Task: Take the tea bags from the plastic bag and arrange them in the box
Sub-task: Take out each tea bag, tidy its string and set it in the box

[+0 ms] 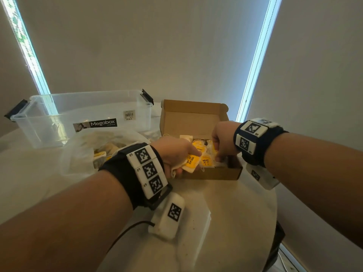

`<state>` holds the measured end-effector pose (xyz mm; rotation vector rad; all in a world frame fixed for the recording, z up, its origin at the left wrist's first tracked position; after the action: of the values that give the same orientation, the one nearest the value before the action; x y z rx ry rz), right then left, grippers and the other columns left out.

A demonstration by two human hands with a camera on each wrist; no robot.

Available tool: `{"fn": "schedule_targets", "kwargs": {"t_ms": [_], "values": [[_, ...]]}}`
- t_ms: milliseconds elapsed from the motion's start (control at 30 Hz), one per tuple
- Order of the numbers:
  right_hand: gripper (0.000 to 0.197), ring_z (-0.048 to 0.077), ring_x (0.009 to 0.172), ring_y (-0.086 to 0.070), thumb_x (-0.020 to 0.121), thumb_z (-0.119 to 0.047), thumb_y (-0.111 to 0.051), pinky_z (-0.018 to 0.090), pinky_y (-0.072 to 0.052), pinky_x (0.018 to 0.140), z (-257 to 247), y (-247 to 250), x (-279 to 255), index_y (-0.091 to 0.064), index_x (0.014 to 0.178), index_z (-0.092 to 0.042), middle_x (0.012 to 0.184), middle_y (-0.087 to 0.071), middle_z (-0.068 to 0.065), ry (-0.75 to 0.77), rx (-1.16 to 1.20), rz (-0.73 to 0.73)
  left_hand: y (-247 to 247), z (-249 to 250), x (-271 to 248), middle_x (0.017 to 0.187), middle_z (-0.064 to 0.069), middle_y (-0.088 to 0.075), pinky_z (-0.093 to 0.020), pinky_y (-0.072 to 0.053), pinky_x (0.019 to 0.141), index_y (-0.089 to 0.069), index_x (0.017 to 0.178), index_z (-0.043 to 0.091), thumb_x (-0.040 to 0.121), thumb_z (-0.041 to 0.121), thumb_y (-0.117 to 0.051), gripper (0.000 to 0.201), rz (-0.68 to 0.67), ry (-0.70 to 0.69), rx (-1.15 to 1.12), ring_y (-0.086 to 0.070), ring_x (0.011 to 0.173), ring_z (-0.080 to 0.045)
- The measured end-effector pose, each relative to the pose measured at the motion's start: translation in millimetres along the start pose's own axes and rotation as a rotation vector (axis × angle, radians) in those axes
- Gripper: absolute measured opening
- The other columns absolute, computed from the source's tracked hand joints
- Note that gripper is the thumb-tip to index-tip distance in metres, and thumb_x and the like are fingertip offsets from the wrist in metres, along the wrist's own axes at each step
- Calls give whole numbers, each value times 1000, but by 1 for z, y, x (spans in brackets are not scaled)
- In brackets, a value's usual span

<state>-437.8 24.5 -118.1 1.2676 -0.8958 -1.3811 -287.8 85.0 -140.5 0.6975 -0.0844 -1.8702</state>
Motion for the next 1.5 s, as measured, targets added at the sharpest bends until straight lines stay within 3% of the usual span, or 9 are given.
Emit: {"fn": "schedule_targets", "kwargs": {"t_ms": [200, 300, 400, 600, 700, 900, 1033, 1333, 1500], "values": [[24, 18, 76, -66, 84, -36, -77, 29, -56, 67, 12, 74, -35, -69, 91, -14, 91, -72, 5, -24, 424, 309, 6, 0, -5, 73, -9, -64, -17, -38, 32, -57, 107, 10, 97, 38, -58, 30, 4, 77, -628, -50, 51, -11], [38, 17, 61, -67, 90, -49, -68, 30, -54, 62, -9, 77, -55, -71, 92, -11, 85, -76, 6, 8, 802, 180, 15, 2, -3, 86, -10, -59, -20, -40, 34, -57, 108, 13, 98, 41, -57, 30, 121, 20, -815, -51, 54, -14], [50, 18, 59, -69, 88, -55, -66, 31, -57, 64, -36, 66, -67, -71, 98, -6, 88, -78, 10, 34, 878, 5, 19, 5, -9, 80, -8, -58, -20, -43, 37, -58, 107, 12, 102, 40, -50, 29, 193, -64, -944, -53, 52, -14], [19, 14, 57, -69, 87, -27, -78, 27, -58, 62, -54, 69, -69, -74, 93, -10, 77, -77, 5, 166, 862, 75, 21, 3, -11, 86, -10, -63, -23, -44, 39, -58, 116, 9, 101, 45, -49, 40, 178, -109, -1000, -54, 50, -15], [14, 13, 58, -71, 86, -25, -79, 25, -57, 59, -50, 80, -72, -73, 90, -12, 73, -76, 1, 188, 878, 124, 23, 5, -12, 92, -10, -62, -20, -39, 36, -62, 118, 10, 100, 42, -52, 39, 85, -146, -978, -53, 58, -14], [13, 15, 61, -73, 87, -13, -75, 26, -60, 59, -29, 100, -78, -68, 97, -8, 77, -76, 10, 228, 916, 178, 26, 4, -18, 67, 0, -56, -15, -35, 35, -61, 95, 11, 92, 26, -62, 15, -40, -163, -946, -51, 51, -7], [18, 15, 62, -74, 83, -13, -79, 25, -61, 60, -24, 101, -77, -69, 97, -10, 77, -77, 7, 259, 866, 162, 17, 11, -20, 69, 2, -53, -16, -33, 32, -64, 109, 16, 91, 34, -68, 25, -106, -220, -855, -45, 47, -5], [19, 12, 64, -75, 82, -24, -81, 25, -58, 62, 10, 76, -59, -70, 96, -18, 75, -77, -1, 129, 564, 151, 5, 5, -20, 69, -1, -57, -20, -35, 42, -63, 107, 10, 91, 29, -70, 26, 66, -123, -346, -45, 48, -8], [22, 4, 57, -71, 84, -28, -80, 22, -47, 59, 18, 50, -50, -63, 97, -20, 63, -73, -10, 43, 261, 125, 3, -6, -11, 80, -9, -67, -29, -41, 53, -69, 105, 6, 86, 29, -74, 30, 108, -77, -4, -55, 68, -23]]}}
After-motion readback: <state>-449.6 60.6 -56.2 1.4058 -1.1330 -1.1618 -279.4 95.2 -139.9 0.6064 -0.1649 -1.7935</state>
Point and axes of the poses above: each hand's wrist, its own x-axis towards the middle knuckle, its own y-axis out of the back of the hand, z = x × y, the point moved 7 cm from there along x, towards the middle knuckle
